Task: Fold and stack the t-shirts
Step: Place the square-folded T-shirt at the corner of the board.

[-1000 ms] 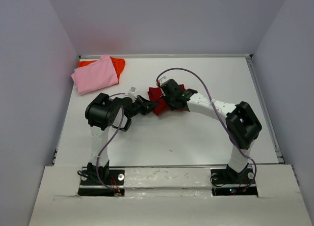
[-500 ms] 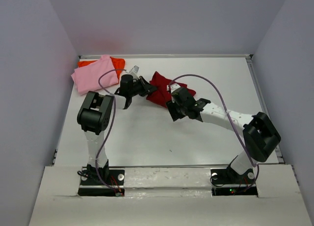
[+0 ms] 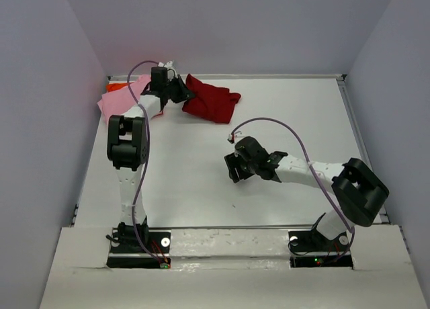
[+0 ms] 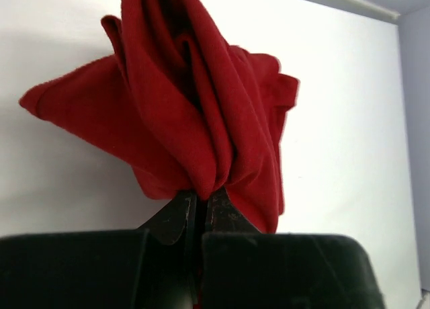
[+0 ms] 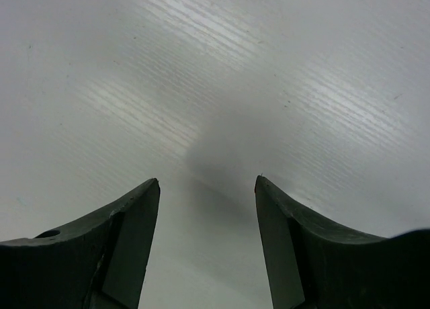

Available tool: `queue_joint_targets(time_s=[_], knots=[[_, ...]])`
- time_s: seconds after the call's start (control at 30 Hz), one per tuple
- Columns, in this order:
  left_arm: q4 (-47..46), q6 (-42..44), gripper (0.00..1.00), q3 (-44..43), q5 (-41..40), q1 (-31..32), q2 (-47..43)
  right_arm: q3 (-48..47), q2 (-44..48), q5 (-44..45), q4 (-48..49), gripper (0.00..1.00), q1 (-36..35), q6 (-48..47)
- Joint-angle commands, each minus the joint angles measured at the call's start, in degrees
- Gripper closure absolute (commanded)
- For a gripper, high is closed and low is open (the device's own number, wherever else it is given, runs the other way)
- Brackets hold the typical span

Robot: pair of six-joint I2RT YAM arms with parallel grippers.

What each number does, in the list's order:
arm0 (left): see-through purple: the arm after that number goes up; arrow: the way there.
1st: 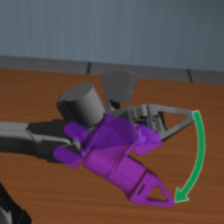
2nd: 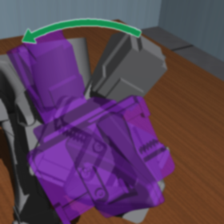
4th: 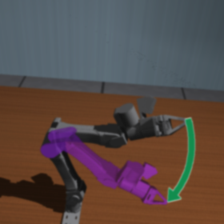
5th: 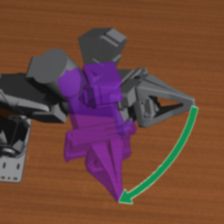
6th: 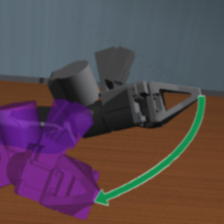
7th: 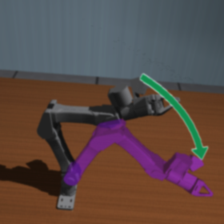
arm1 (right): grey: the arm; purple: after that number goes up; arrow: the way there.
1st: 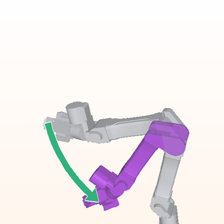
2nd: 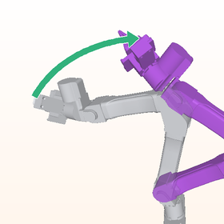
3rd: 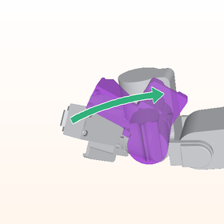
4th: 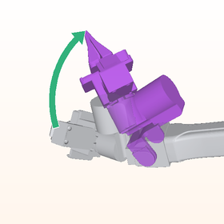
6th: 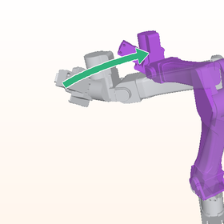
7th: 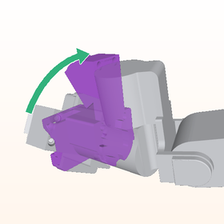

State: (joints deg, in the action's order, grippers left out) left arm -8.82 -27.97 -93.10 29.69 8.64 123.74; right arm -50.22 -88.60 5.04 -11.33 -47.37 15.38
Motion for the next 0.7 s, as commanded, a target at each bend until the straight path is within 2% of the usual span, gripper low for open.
queue_joint_targets(time_s=[0.0,0.13,0.27,0.67], knots=[[15.5,9.0,1.00,-11.5,-1.6,-1.5,3.4,1.8,1.7,-1.4,6.0,0.36,-0.7,1.3],[20.8,12.1,1.00,-19.4,-2.1,-3.0,7.2,2.8,0.3,-2.4,7.6,0.36,-1.2,1.6],[28.7,16.3,1.00,-32.3,-5.3,-4.0,12.6,2.8,-1.0,-3.1,9.0,0.36,-1.8,1.8],[28.0,16.1,1.00,-36.9,-6.8,-7.4,10.6,2.1,-5.4,-4.2,10.8,0.37,-2.8,2.3]])
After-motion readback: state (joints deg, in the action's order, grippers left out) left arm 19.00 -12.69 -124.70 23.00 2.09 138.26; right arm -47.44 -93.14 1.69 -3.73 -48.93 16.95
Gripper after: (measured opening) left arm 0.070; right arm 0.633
